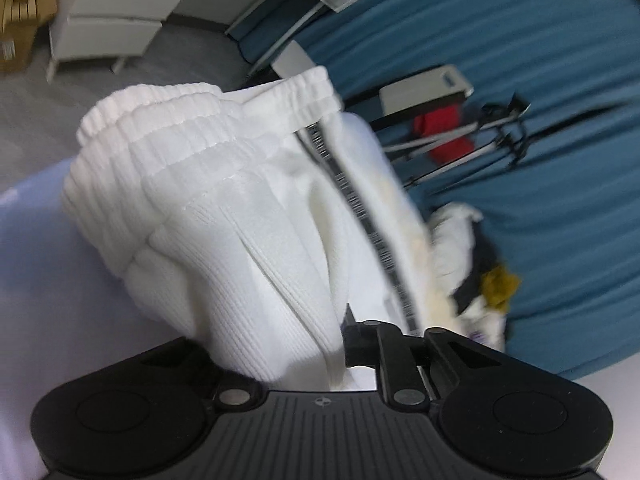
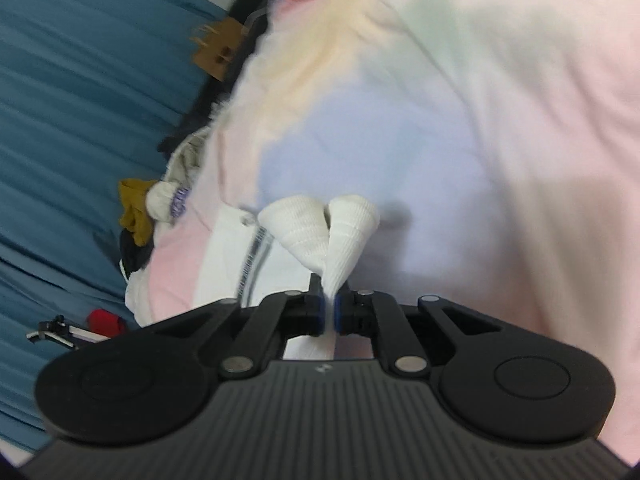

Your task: Fold clothes

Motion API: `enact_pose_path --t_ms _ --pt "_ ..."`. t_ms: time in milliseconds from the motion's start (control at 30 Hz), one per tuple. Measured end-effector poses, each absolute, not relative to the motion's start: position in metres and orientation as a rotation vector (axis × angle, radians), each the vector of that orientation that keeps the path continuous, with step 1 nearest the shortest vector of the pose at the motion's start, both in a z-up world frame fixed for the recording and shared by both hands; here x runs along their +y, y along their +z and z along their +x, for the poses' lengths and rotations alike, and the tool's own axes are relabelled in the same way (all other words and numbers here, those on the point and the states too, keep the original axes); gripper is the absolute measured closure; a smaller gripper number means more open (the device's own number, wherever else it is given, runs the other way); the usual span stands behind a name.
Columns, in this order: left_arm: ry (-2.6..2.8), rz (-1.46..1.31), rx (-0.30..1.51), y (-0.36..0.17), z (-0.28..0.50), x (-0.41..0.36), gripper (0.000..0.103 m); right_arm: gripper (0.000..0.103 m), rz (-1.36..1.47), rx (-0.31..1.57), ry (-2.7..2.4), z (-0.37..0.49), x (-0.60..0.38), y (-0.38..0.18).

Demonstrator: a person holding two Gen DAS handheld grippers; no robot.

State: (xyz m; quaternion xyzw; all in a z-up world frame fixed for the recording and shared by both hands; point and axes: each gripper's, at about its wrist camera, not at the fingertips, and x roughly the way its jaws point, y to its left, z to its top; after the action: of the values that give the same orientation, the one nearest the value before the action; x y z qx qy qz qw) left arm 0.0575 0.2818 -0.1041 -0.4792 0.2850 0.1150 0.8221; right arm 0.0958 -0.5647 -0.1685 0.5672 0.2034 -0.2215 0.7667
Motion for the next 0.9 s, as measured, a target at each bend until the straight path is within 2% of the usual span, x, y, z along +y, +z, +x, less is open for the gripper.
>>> enact_pose_path --t_ms 267,333,400,533,667,767,833,900 --pt "0.274 -0.822 0.624 -0.064 0.025 0.239 0.057 0.090 1.241 0.462 -0.432 0.100 -0.568 -0.182" --pt "0.284 -0.725 0.612 -0.047 0.018 0.219 0.053 0.079 1.281 0.490 -0.437 0.098 -0.571 -0.189" --pt "0.289 -0.632 0.590 -0.037 0.009 0.195 0.047 0.076 1.317 0.482 -0.412 0.096 -0.574 -0.194" --pt "0.273 -0.479 0.536 -0.022 -0.007 0.148 0.046 0.047 1.339 0.428 -0.336 0.100 -0.580 -0.199" --pt "0.225 -0.369 0.490 -0.021 -0.006 0.110 0.045 0.043 1.261 0.424 -0.315 0.114 -0.577 -0.197" --pt "0.177 -0.336 0.482 -0.031 0.014 0.093 0.045 0.046 1.191 0.421 -0.334 0.125 -0.576 -0.191" --pt "0.154 -0.305 0.480 -0.039 0.029 0.084 0.045 0.076 1.150 0.421 -0.353 0.132 -0.575 -0.188" --pt "0.139 -0.248 0.491 -0.048 0.048 0.074 0.045 0.083 1.113 0.409 -0.364 0.137 -0.575 -0.184"
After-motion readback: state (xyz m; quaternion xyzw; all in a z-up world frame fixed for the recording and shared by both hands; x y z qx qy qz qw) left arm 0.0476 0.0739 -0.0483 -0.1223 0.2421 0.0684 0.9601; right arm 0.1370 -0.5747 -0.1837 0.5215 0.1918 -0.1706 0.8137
